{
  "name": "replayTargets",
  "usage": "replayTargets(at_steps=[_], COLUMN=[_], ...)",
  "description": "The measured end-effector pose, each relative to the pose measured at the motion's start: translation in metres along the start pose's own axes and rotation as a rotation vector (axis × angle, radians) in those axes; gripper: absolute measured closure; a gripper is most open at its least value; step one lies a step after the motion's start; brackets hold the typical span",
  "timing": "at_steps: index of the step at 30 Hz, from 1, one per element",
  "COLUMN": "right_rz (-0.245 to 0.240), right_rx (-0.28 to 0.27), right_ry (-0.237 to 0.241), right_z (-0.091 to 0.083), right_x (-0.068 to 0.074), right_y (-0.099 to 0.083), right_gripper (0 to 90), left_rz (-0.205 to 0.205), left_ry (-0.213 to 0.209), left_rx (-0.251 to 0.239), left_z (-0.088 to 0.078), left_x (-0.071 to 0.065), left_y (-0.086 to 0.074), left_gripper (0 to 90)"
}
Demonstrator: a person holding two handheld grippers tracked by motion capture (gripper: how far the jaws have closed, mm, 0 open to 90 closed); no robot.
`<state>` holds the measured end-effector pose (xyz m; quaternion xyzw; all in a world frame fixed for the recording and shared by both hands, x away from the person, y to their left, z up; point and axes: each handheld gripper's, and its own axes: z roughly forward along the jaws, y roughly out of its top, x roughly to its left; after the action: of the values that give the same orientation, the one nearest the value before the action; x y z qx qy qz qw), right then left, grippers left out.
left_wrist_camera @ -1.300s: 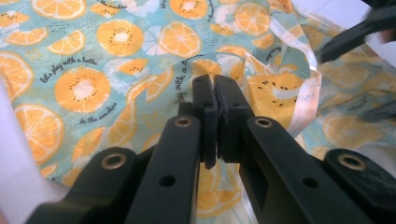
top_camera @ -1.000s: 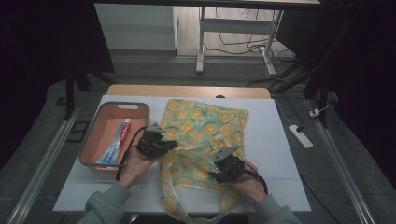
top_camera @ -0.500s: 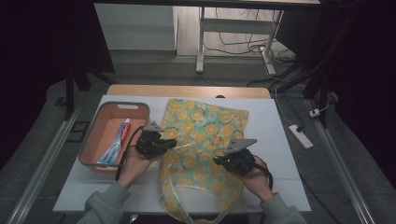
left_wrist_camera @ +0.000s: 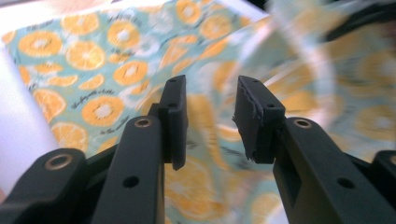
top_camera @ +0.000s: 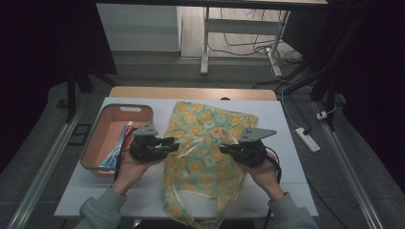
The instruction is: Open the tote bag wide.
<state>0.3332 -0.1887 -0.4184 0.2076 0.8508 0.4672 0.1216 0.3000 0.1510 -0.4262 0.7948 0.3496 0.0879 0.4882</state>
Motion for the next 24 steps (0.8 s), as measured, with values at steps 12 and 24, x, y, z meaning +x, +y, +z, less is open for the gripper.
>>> replayTargets(at_steps=[12,24], right_rz=[0.023,0.04], right_rx=[0.034,0.049], right_ry=[0.003,0.008], right_z=[0.01,0.012], right_x=[-0.007,-0.009], right_y=[-0.01,-0.016], right_gripper=[89.6,89.5], left_rz=[0.194,0.293], left_ry=[-0.188,-0.222], left_rx=[0.153,0.373], left_z=[0.028,0.123], left_x=[-0.073,-0.107], left_y=[-0.012,-0.035], left_gripper=[47.4,47.3])
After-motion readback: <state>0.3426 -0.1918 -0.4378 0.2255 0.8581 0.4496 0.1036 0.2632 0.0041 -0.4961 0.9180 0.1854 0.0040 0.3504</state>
